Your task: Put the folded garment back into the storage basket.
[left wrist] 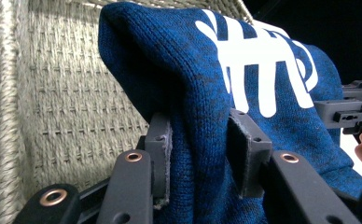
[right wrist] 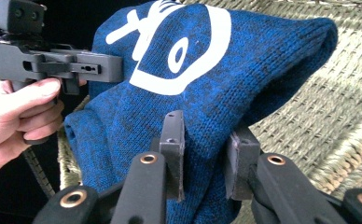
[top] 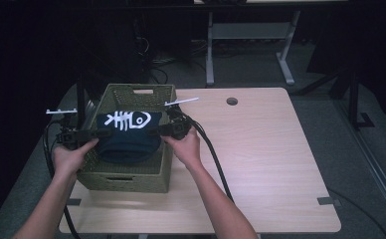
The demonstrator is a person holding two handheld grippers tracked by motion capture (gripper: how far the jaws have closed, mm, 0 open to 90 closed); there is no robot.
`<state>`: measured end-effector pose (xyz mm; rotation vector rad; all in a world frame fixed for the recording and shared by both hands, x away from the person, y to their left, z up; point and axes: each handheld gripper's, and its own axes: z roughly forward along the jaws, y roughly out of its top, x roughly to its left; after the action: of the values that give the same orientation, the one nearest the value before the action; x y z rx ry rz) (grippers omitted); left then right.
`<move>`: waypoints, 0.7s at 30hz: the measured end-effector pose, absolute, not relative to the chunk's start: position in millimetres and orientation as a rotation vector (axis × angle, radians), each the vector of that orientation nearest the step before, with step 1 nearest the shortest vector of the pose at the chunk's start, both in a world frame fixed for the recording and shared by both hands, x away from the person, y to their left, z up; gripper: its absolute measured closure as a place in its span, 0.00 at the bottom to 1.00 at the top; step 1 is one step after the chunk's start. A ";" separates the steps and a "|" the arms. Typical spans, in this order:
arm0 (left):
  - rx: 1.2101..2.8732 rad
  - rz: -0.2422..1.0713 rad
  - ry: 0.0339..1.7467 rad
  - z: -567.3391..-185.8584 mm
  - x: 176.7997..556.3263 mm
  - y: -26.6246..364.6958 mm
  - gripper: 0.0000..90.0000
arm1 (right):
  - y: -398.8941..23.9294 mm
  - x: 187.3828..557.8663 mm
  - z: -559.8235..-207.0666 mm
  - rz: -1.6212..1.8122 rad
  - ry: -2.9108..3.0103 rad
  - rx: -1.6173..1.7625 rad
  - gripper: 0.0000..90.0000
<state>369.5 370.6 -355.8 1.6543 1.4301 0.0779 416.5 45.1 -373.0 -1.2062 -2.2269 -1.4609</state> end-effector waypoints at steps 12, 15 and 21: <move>1.663 0.068 1.471 -363.5 370.7 375.6 0.69 | 54.0 416.0 -379.9 -1.424 -2.285 -1.215 0.77; 1.670 0.075 1.464 -363.3 371.3 375.1 0.70 | 54.8 415.0 -379.7 -1.424 -2.305 -1.219 0.77; 1.679 0.084 1.457 -361.9 372.0 374.5 0.70 | 54.9 413.0 -377.6 -1.424 -2.325 -1.221 0.76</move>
<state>372.0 374.5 -361.9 1.6789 1.4566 0.0837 413.0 54.9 -377.6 -1.2205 -2.3247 -1.4241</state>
